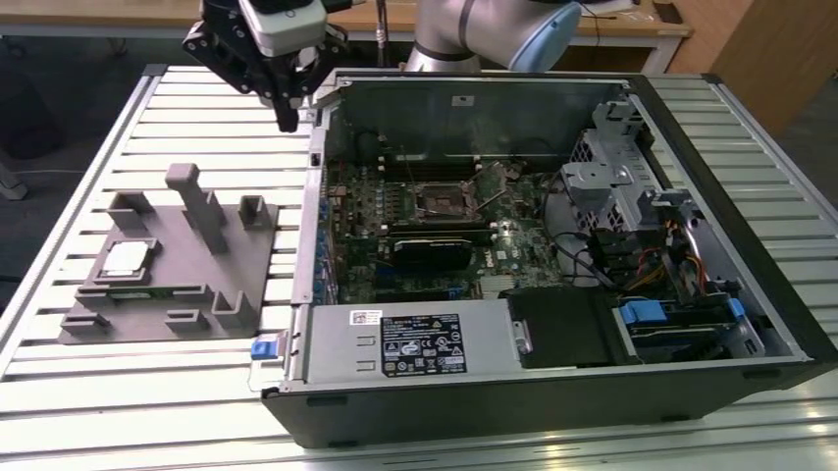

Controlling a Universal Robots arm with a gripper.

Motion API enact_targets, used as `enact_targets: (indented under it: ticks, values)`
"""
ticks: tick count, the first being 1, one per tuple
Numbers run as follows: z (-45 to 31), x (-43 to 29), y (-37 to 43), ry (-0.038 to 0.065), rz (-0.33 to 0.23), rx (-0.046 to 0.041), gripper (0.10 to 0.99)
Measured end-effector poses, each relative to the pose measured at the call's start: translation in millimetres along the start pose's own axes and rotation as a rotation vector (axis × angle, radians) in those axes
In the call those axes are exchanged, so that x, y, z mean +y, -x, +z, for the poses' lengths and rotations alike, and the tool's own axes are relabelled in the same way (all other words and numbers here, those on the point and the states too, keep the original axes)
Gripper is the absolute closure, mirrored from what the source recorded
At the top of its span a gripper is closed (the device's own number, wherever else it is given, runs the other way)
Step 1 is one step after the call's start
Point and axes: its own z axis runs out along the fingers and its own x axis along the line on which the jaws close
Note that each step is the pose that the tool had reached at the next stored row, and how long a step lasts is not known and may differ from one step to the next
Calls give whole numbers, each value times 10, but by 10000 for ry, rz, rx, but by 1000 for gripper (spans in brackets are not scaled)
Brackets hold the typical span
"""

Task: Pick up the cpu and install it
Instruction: 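Reach for the cpu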

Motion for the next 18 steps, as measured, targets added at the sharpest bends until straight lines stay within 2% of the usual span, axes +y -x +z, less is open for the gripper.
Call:
enact_targets:
  ticks: [4,11,18]
  values:
    - [-1,-5,-57,0,-1,1,980]
    - [-4,-15,-205,0,0,0,980]
    - [-5,-31,-407,0,1,-1,980]
